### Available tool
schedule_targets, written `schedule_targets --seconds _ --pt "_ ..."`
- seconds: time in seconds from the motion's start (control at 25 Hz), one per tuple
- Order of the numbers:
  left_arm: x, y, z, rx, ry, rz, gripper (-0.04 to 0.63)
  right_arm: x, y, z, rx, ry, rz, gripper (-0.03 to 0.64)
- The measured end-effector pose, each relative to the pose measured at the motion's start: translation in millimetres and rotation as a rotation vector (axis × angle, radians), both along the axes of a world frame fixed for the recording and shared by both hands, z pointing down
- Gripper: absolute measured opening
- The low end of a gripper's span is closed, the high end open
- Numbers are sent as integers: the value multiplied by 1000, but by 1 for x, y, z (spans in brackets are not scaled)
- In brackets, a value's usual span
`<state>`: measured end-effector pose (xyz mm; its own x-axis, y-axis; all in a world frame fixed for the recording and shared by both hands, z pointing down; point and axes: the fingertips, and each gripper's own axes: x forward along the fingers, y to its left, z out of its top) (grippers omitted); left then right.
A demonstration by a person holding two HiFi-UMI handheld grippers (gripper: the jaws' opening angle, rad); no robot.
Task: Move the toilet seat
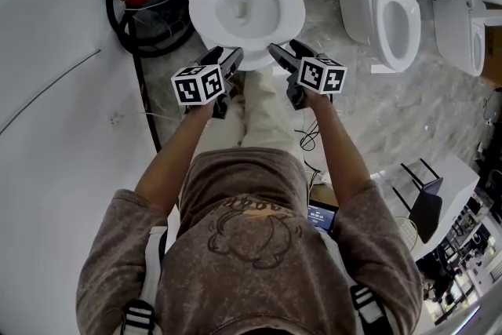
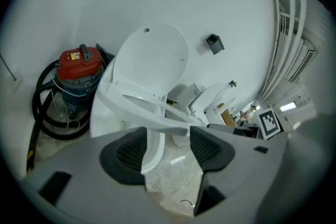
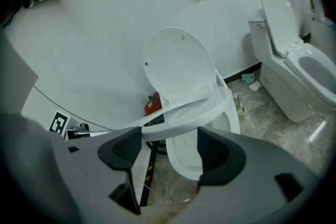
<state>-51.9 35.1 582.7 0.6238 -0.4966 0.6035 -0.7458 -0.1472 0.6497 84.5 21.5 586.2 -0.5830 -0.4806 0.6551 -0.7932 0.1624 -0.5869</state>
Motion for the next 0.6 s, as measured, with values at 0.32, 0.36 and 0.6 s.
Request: schedule_targets --seconds 0.32,0.36,0.6 --pt "1 -16 -18 -14 0 -4 268 2 -16 -18 -1 -29 27 328" --pt "1 -19 -21 -10 -1 -8 267 2 -19 -21 1 -35 28 328" --pt "-1 -32 -30 -2 -5 -25 264 1 -32 -28 2 -56 33 336"
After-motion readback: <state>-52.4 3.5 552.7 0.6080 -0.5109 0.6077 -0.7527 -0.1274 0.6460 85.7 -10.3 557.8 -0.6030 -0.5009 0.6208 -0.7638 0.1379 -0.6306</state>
